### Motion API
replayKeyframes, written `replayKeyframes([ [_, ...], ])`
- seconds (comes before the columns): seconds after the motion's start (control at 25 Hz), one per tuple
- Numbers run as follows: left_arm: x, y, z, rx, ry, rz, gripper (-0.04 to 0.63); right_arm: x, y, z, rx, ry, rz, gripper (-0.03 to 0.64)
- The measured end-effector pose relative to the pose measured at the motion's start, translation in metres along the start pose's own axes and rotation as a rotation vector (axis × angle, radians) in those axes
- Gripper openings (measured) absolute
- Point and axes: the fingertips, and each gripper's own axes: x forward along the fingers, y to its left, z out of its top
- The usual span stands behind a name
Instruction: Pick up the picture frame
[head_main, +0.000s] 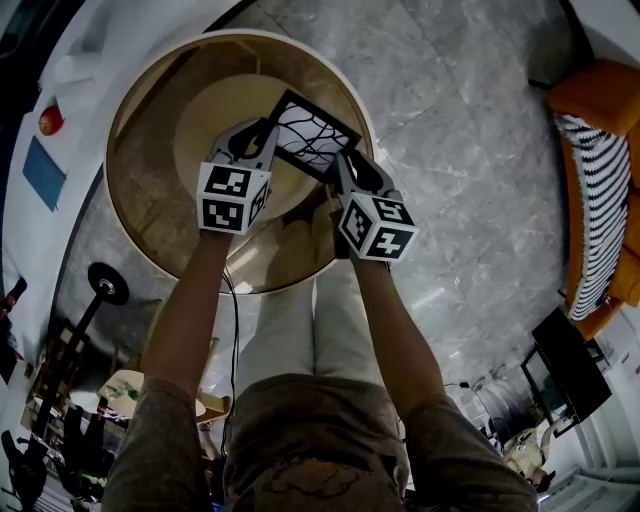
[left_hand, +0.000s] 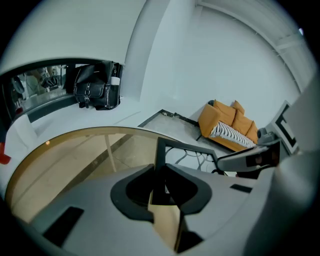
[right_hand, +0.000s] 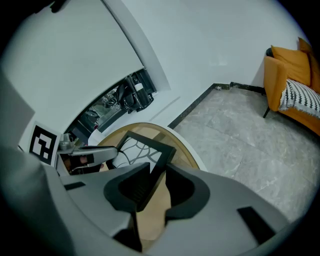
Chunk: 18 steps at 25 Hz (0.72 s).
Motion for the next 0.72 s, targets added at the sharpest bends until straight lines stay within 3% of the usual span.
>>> replayKeyframes([
  [0.36, -0.045, -0.015, 0.049, -0.022, -0.065, 0.021, 0.083, -0.044, 0.022, 0.047, -0.039, -0.05, 0.02, 0.107],
  [0.72, -0.137, -0.033, 0.128, -0.043, -0.174, 0.092, 0.083, -0.124, 0.081, 0.121, -0.109, -0.136, 0.072, 0.103],
])
